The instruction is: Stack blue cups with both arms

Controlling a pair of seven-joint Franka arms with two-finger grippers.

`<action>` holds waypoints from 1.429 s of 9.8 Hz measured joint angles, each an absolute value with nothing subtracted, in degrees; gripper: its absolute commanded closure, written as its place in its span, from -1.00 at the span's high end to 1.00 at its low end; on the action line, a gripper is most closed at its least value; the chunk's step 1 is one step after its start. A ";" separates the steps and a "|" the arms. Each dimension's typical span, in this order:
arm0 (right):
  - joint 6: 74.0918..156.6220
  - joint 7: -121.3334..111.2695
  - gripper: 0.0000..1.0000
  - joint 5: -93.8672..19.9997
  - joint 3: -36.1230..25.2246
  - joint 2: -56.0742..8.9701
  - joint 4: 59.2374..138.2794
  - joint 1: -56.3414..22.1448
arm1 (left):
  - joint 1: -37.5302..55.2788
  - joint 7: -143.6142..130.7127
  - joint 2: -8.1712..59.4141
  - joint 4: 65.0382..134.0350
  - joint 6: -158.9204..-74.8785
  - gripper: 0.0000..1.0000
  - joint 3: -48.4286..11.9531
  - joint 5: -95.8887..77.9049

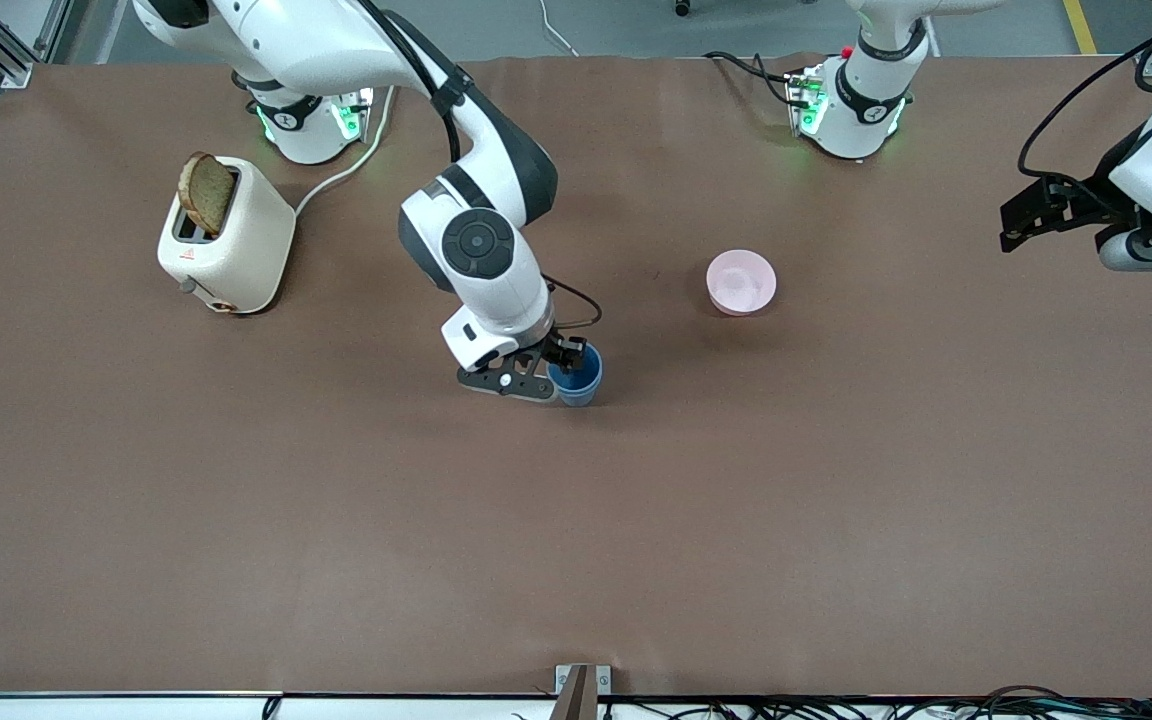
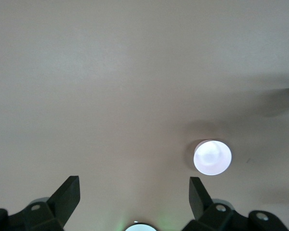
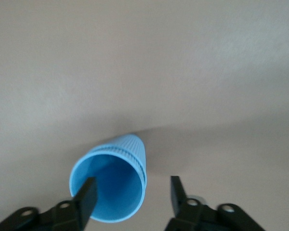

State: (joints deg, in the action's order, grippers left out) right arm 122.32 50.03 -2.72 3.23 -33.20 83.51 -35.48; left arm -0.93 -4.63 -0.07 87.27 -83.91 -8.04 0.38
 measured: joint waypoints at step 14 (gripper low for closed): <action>83.96 8.90 1.00 1.81 0.93 -6.00 78.92 4.31 | -0.96 -5.75 -0.61 85.46 -85.14 1.00 -7.71 2.20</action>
State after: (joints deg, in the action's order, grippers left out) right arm 83.96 8.90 1.81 0.93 -6.00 78.92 4.31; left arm -0.96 -5.75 -0.61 85.46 -85.14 -7.71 2.20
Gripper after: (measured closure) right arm 0.000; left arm 0.000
